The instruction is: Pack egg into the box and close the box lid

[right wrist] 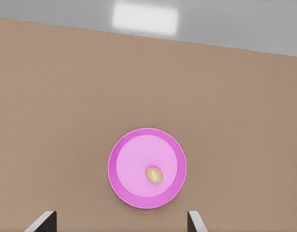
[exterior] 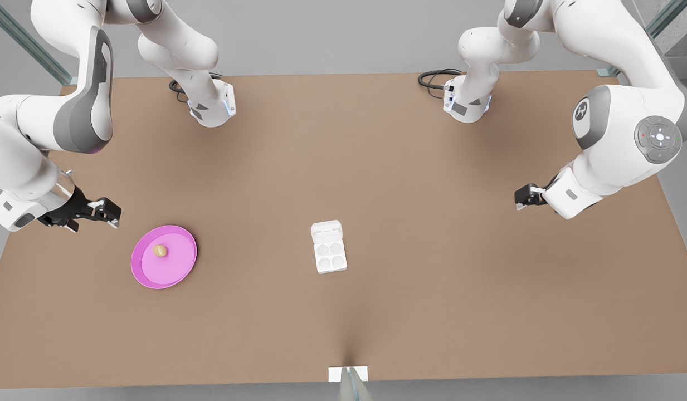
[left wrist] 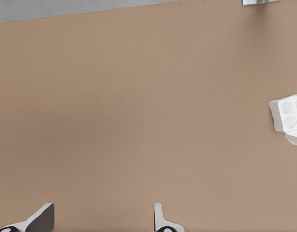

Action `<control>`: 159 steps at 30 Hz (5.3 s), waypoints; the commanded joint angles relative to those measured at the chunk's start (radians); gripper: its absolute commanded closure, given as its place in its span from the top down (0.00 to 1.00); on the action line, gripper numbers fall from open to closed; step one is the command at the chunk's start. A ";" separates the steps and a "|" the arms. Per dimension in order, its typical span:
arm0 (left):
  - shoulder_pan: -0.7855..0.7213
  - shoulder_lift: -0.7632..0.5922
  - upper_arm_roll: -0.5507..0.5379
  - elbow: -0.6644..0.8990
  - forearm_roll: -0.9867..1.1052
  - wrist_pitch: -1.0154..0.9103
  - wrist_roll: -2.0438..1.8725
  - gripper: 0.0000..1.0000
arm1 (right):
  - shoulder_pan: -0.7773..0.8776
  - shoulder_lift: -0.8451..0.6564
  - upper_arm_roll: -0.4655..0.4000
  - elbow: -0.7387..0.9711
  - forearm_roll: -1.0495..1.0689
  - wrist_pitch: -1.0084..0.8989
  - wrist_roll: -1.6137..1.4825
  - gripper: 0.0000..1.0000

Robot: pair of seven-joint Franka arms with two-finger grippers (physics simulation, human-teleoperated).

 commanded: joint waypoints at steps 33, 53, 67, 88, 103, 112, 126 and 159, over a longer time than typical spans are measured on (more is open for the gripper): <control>-0.051 0.095 -0.003 -0.009 0.122 0.005 -0.059 1.00 | -0.096 0.209 0.036 -0.388 -0.130 0.488 0.010 1.00; -0.051 0.103 -0.003 -0.021 0.121 0.003 -0.061 1.00 | -0.202 0.312 0.089 -0.557 -0.168 0.758 0.010 1.00; -0.052 0.111 -0.003 -0.019 0.122 0.006 -0.061 1.00 | -0.233 0.350 0.089 -0.589 -0.226 0.823 0.008 1.00; -0.052 0.112 -0.003 -0.019 0.122 0.008 -0.061 1.00 | -0.236 0.370 0.089 -0.589 -0.225 0.837 0.010 0.64; -0.051 0.109 -0.003 -0.021 0.122 0.003 -0.062 1.00 | -0.216 0.297 0.111 -0.572 -0.212 0.735 0.014 0.46; -0.065 0.072 -0.014 -0.010 0.124 -0.043 -0.059 1.00 | 0.028 0.353 0.152 -0.256 -0.206 0.340 0.398 0.46; -0.065 0.082 -0.013 -0.007 0.125 -0.034 -0.073 1.00 | 0.440 0.485 0.030 0.017 -0.041 0.139 0.755 0.47; -0.065 0.077 -0.011 -0.012 0.133 -0.043 -0.101 1.00 | 0.761 0.812 -0.135 0.532 0.166 0.025 1.054 0.48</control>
